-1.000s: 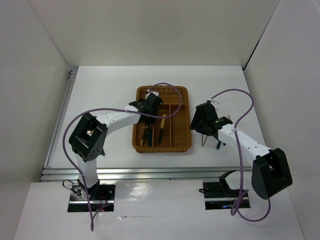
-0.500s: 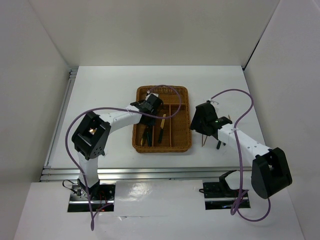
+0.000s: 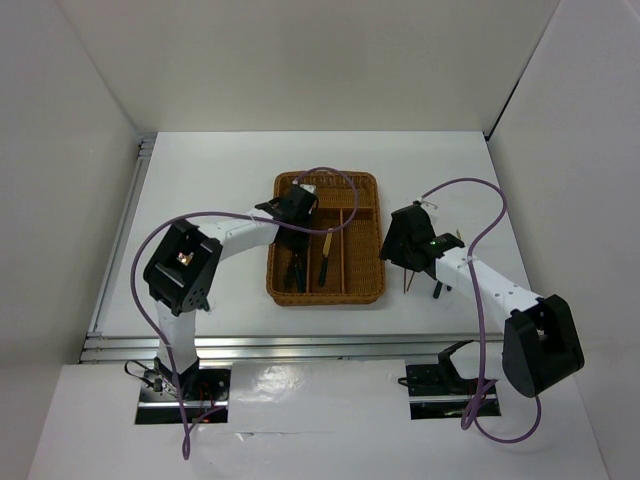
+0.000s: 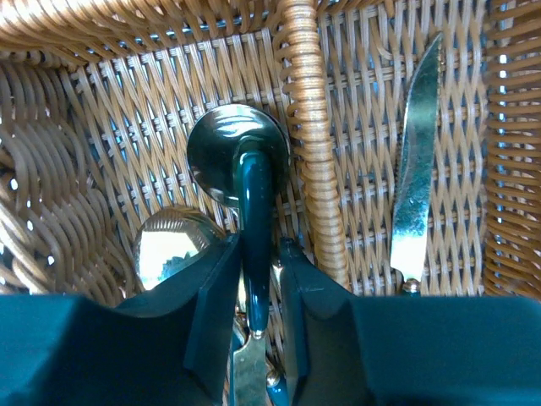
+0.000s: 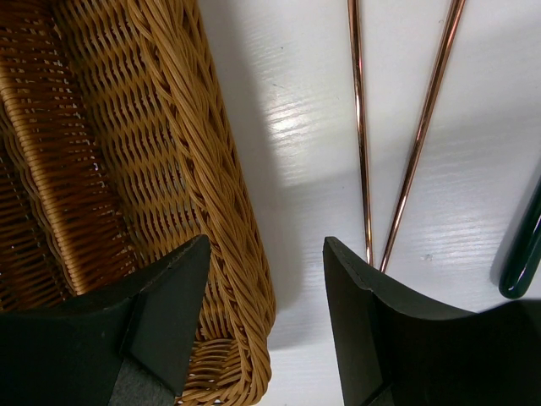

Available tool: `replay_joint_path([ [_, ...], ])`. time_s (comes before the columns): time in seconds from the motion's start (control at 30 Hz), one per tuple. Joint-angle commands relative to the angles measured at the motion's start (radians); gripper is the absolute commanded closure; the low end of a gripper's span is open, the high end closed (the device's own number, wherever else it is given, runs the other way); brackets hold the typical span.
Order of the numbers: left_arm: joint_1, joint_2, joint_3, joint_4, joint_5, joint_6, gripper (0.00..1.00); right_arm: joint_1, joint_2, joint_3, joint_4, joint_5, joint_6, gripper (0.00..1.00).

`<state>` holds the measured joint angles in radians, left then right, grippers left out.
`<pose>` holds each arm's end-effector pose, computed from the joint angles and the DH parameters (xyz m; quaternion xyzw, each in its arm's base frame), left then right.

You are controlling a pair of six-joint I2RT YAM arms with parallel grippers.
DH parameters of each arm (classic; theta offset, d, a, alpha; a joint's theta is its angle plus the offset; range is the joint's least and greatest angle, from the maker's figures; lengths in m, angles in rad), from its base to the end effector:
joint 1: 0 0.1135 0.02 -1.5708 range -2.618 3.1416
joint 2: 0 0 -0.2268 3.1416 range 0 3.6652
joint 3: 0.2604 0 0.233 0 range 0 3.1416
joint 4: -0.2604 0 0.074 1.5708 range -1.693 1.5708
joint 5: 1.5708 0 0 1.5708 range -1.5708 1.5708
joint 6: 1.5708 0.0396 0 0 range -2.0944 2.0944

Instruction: Sort the eating utensils into containers

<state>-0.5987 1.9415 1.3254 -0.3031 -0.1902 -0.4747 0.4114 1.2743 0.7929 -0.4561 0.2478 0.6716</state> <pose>0.3256 -0.2131 0.1540 0.0281 0.9432 -0.0856 0.3198 0.2308 0.0901 0.1887 0.1605 0.9300 0.0586 0.3253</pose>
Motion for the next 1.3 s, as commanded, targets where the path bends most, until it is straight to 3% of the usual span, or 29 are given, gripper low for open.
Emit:
replay_joint_path([
  [0.0, -0.003, 0.034, 0.000, 0.022, 0.031, 0.002, 0.61, -0.006, 0.005, 0.017, 0.037, 0.015, -0.003, 0.36],
  [0.33, -0.003, 0.045, 0.018, -0.021, -0.012, -0.016, 0.78, -0.006, 0.005, 0.017, 0.046, 0.015, -0.003, 0.36],
  [0.8, 0.007, -0.157, 0.061, -0.149, -0.136, -0.048, 0.80, -0.006, -0.004, 0.017, 0.046, 0.014, -0.003, 0.36],
  [1.07, 0.007, -0.252, 0.092, -0.146, -0.075, -0.048, 0.80, -0.006, -0.004, 0.017, 0.037, 0.025, -0.003, 0.36],
  [1.27, 0.007, -0.263, 0.153, -0.155, -0.019, -0.131, 0.80, -0.006, -0.013, 0.037, 0.010, 0.059, -0.003, 0.36],
])
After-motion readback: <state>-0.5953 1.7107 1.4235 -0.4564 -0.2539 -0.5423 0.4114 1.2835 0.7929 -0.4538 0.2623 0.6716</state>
